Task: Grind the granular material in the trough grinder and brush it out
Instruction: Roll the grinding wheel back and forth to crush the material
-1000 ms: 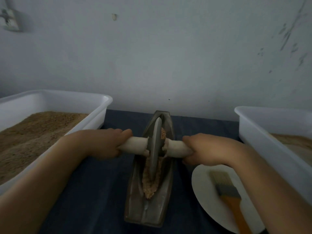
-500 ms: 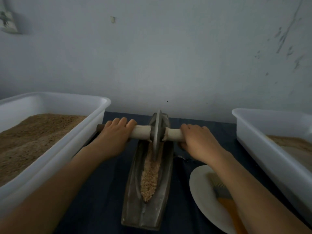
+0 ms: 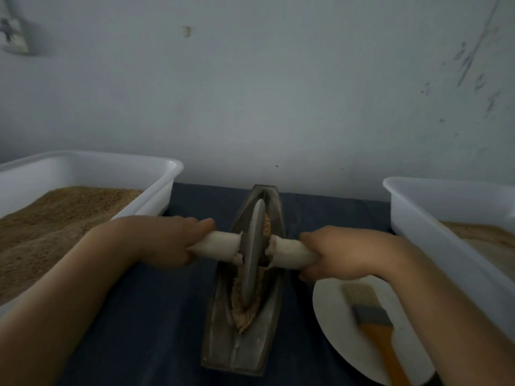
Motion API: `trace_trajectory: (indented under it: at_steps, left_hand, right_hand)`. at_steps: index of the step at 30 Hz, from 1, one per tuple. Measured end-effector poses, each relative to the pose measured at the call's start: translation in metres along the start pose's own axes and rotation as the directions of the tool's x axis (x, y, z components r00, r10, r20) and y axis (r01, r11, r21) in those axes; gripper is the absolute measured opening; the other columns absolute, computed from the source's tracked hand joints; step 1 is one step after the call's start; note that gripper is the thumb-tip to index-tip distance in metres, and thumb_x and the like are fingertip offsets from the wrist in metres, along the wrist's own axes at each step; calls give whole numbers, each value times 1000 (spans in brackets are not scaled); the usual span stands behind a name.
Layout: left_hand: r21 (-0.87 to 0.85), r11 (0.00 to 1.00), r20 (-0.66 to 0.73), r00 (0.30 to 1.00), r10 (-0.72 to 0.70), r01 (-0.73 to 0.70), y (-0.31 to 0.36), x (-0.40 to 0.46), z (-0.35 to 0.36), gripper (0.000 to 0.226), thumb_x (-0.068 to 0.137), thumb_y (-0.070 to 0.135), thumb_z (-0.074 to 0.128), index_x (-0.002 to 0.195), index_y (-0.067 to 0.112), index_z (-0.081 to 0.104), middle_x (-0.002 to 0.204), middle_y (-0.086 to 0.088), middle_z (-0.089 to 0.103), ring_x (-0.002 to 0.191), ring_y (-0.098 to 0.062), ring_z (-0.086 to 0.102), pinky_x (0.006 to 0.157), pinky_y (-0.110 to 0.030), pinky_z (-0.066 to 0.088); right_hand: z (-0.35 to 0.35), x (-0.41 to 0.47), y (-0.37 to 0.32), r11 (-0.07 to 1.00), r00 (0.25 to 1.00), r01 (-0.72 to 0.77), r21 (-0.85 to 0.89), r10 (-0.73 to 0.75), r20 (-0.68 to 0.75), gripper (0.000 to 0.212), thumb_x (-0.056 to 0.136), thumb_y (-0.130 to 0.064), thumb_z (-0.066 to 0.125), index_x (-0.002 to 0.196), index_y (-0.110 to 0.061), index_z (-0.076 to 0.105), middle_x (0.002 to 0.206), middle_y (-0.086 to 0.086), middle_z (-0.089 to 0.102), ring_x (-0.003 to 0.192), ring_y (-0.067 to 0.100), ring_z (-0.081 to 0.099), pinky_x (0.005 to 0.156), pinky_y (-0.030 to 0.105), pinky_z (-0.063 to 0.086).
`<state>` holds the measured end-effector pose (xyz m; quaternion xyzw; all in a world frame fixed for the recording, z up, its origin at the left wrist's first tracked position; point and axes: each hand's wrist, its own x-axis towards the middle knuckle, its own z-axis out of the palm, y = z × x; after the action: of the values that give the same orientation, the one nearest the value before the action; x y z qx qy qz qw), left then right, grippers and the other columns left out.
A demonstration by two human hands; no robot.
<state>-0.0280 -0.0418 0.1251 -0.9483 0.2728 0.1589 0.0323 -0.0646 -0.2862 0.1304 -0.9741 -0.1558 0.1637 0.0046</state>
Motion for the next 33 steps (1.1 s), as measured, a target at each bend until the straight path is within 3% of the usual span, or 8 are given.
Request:
trace_trajectory:
  at_steps: [4, 9, 13, 17, 23, 28, 31, 33]
  left_hand:
    - [88, 993, -233, 971, -61, 83, -9, 30, 11, 37, 94, 26, 51, 124, 25, 31, 122, 0, 45, 109, -15, 46, 94, -30, 37]
    - [144, 970, -600, 797, -70, 194, -15, 60, 29, 42, 90, 28, 53, 128, 24, 33, 122, 0, 41, 111, -18, 43, 96, -32, 33]
    - [177, 957, -689, 724, -46, 230, -10, 66, 30, 43, 88, 21, 54, 127, 23, 34, 119, 1, 42, 106, -17, 43, 95, -31, 34]
    - [183, 963, -598, 800, -51, 198, -12, 57, 27, 44, 91, 30, 53, 128, 24, 30, 123, 1, 42, 112, -16, 44, 96, -30, 35]
    - [105, 993, -219, 975, -32, 56, -9, 23, 13, 43, 93, 29, 53, 126, 28, 26, 121, 4, 45, 102, -9, 43, 92, -26, 36]
    - [31, 1000, 32, 999, 0, -1, -1, -1, -2, 29, 94, 27, 50, 106, 34, 25, 105, 7, 45, 95, -8, 48, 87, -25, 39]
    - [5, 1000, 42, 999, -5, 5, -1, 0, -3, 28, 94, 26, 51, 109, 32, 28, 109, 6, 47, 99, -11, 50, 93, -30, 41]
    - [16, 1000, -20, 1000, -13, 13, -4, 9, 0, 29, 94, 24, 52, 108, 32, 28, 109, 5, 46, 101, -12, 49, 93, -30, 41]
  right_hand:
    - [6, 24, 10, 999, 985, -47, -7, 45, -165, 20, 89, -30, 57, 99, -18, 43, 93, 1, 53, 81, 16, 50, 59, 27, 35]
    - [22, 55, 27, 981, 831, -132, -143, 31, -555, 23, 90, -29, 51, 108, -16, 45, 109, 4, 56, 98, 25, 53, 68, 31, 23]
    - [30, 64, 31, 973, 763, -177, -151, 39, -645, 26, 89, -31, 52, 109, -15, 45, 109, 3, 55, 99, 25, 51, 68, 31, 21]
    - [24, 52, 28, 986, 856, -106, -127, 25, -516, 20, 91, -28, 51, 104, -16, 43, 107, 4, 56, 93, 23, 51, 68, 31, 24]
    - [5, 21, 8, 998, 987, -35, -47, 27, -158, 20, 90, -28, 56, 93, -18, 39, 78, -6, 43, 66, 8, 42, 50, 20, 27]
    - [-3, -2, 0, 1000, 999, 9, 3, -9, 44, 27, 88, -36, 59, 105, -17, 52, 99, 1, 58, 85, 15, 55, 63, 25, 41]
    - [-4, -2, 1, 1000, 998, -2, 13, 1, 70, 30, 88, -38, 59, 109, -18, 52, 100, 1, 58, 88, 14, 56, 65, 24, 41]
    - [-2, 7, 4, 1000, 1000, -10, 24, 10, 11, 22, 88, -35, 60, 99, -18, 49, 88, -3, 53, 79, 12, 52, 59, 22, 37]
